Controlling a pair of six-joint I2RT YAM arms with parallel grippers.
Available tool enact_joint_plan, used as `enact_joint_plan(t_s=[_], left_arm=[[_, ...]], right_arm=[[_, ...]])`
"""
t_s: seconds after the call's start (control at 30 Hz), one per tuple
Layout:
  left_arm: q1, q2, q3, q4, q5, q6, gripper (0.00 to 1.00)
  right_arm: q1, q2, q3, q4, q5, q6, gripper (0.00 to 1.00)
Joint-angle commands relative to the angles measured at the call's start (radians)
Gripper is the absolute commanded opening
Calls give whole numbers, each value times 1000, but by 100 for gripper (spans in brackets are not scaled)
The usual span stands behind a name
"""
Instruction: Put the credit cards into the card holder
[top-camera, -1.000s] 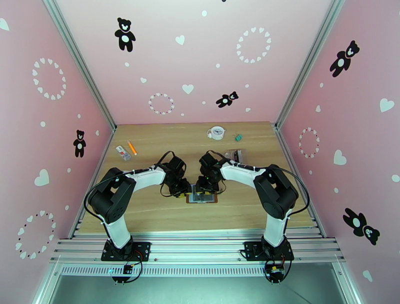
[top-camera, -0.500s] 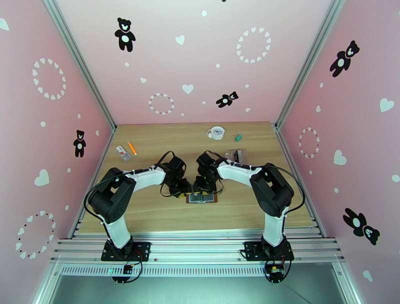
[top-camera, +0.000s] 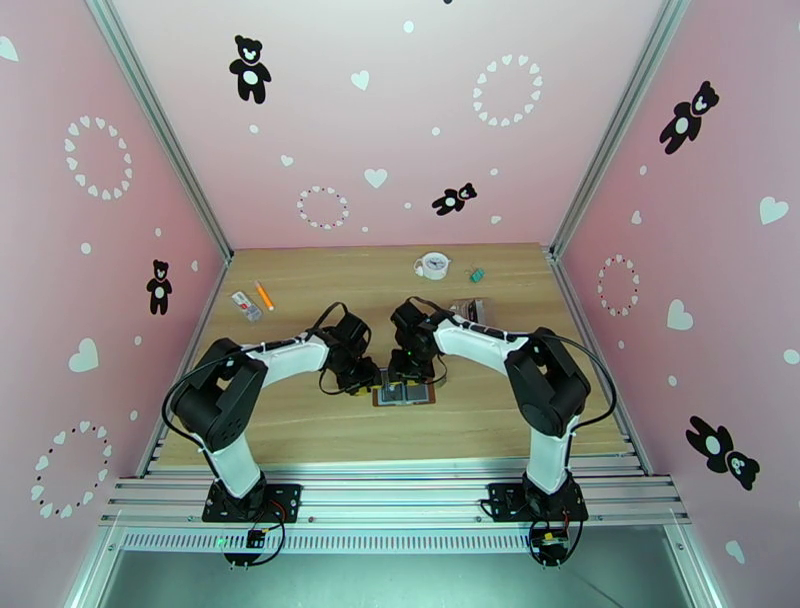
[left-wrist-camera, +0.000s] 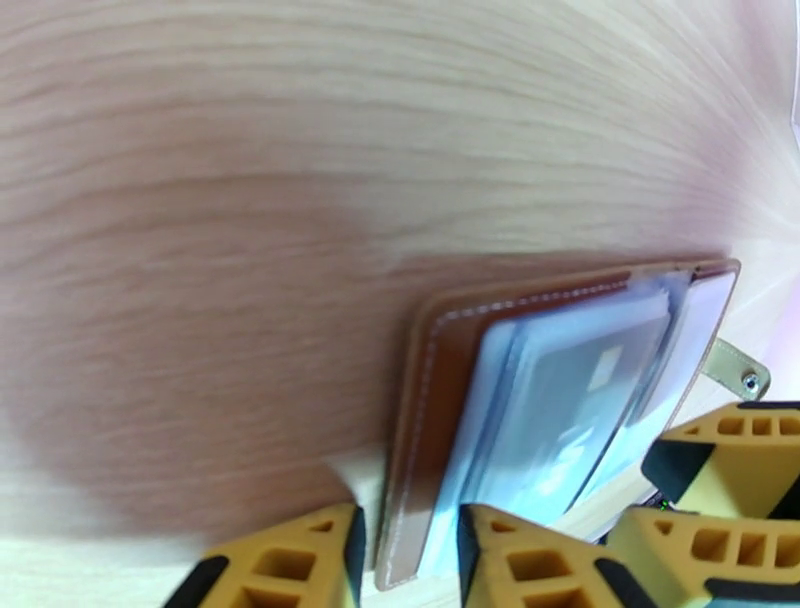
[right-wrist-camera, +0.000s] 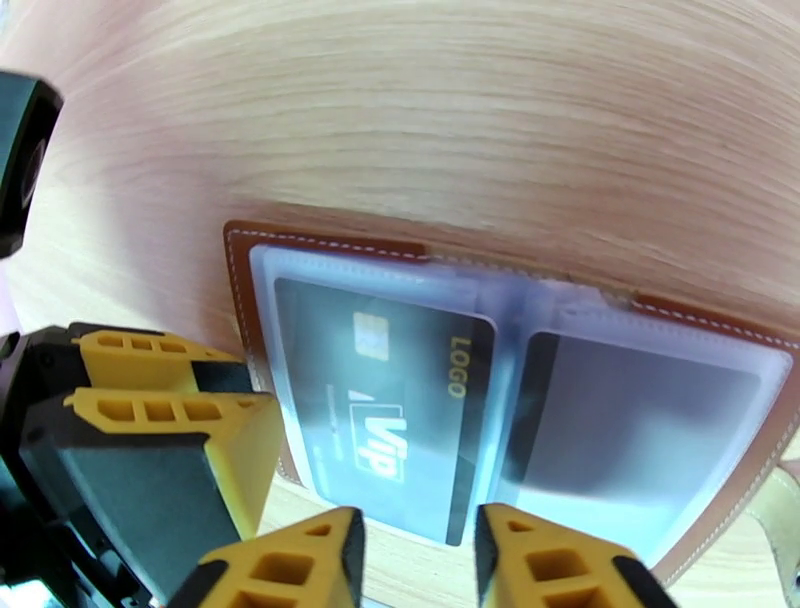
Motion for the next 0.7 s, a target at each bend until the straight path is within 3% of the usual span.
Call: enact_joint_plan(t_s=[0.0,0.17,0.3,0.67], left_arm=[[1,-40,-14,-6,-33,-14,31],[0,-43,-26,0,-33,-18,31],[1,-49,-26,-3,-35,-20,31],[1,-49,-29,-4,-37,-25,31]], right_arm=[[8,-5,36,-32,8,-4,25],[7,56,92,-90,38,-22,9],[7,83,97,-90,34,-24,3],[8,125,91,-125,62,-31,0]])
